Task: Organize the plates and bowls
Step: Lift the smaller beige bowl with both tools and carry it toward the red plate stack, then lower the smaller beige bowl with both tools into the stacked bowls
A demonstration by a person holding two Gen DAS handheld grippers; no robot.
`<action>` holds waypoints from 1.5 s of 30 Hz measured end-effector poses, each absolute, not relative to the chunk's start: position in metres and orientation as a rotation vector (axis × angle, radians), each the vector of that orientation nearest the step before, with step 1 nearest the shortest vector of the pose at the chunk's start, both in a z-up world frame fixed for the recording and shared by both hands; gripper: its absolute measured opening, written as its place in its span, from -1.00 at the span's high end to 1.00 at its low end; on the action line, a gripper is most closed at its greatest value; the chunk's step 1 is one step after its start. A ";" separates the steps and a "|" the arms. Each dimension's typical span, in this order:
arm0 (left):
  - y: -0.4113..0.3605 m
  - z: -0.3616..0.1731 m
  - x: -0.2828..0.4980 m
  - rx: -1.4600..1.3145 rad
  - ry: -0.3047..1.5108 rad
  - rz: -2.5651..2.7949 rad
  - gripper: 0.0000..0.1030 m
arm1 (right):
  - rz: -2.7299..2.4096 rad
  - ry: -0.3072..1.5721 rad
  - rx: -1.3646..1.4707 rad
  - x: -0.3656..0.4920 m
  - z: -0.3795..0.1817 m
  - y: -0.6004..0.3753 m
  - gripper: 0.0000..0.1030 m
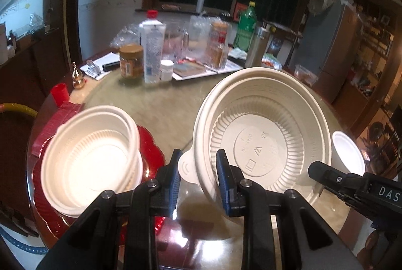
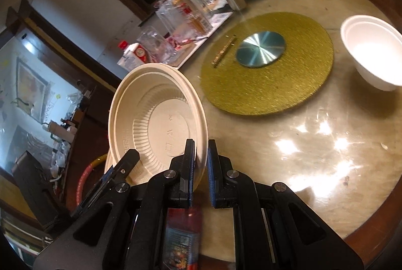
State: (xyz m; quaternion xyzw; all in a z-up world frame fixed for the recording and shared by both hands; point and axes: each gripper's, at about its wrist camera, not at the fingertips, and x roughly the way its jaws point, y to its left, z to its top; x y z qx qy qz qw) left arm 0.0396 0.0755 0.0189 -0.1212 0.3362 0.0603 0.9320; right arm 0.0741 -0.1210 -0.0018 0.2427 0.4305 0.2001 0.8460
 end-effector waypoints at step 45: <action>0.215 0.004 -0.020 -0.330 0.664 0.476 0.48 | 0.742 1.029 0.307 0.081 -0.009 0.071 0.81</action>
